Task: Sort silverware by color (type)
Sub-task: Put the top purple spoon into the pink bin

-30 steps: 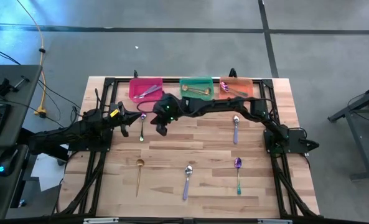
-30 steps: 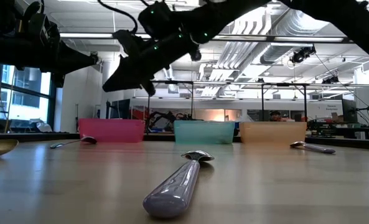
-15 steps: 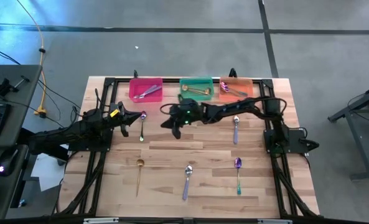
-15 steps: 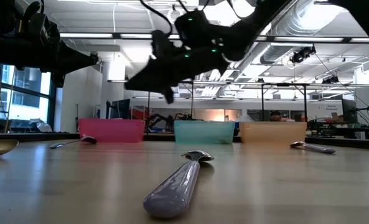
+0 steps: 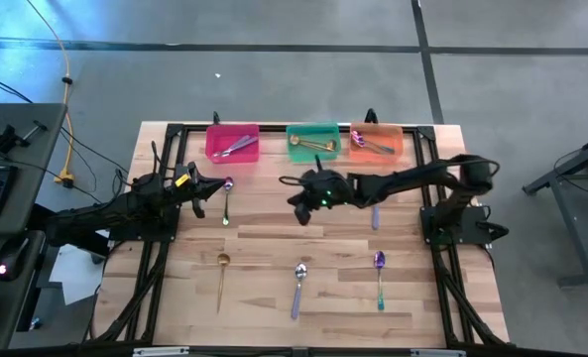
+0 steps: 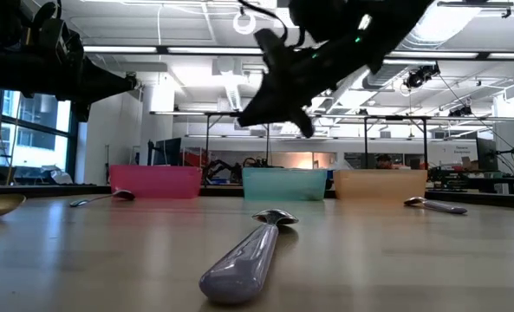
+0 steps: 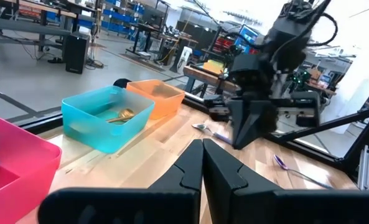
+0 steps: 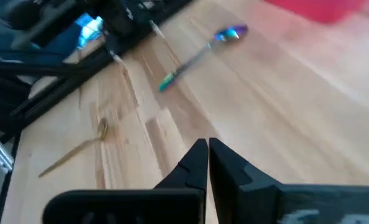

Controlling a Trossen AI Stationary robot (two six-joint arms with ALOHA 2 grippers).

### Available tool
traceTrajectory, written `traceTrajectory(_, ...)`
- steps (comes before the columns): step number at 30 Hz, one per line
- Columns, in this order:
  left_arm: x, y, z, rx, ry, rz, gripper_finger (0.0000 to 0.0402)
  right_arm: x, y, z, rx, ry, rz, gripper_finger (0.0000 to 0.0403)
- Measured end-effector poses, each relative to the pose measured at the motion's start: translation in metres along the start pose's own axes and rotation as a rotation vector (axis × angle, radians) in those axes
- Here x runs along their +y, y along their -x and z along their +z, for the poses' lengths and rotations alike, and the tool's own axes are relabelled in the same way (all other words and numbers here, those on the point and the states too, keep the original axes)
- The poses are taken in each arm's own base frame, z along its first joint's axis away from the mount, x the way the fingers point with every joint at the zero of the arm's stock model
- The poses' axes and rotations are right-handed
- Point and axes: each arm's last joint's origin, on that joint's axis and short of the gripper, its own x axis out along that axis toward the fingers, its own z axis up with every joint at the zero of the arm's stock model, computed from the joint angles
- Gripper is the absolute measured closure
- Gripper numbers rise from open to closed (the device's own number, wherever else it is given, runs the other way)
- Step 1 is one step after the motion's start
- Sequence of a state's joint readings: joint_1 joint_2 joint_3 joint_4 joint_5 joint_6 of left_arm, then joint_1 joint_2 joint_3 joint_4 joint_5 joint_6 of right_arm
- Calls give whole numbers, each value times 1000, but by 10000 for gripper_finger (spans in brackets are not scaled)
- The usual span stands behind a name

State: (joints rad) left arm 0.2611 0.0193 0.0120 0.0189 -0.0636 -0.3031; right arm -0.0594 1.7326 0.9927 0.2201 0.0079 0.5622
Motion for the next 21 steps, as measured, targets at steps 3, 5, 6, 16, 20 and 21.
traceTrajectory(3, 0, 0, 0, 0, 0, 0, 401, 13, 18, -10, 89, -41, -36, 403)
traceTrajectory(5, 0, 0, 0, 0, 0, 1, 401, 22, 32, -16, 156, -66, -53, 403)
traceTrajectory(6, 0, 0, 0, 0, 0, 0, 402, 26, 40, -19, 194, -75, -66, 403)
traceTrajectory(16, 0, 0, 0, 0, 0, 1, 401, 51, 108, -49, 509, -218, -177, 402)
traceTrajectory(20, 0, 0, 1, -8, 13, 8, 402, 66, 129, -68, 596, -306, -222, 393)
traceTrajectory(21, 0, 0, 1, -10, 33, 9, 401, 71, 133, -74, 613, -326, -240, 387)
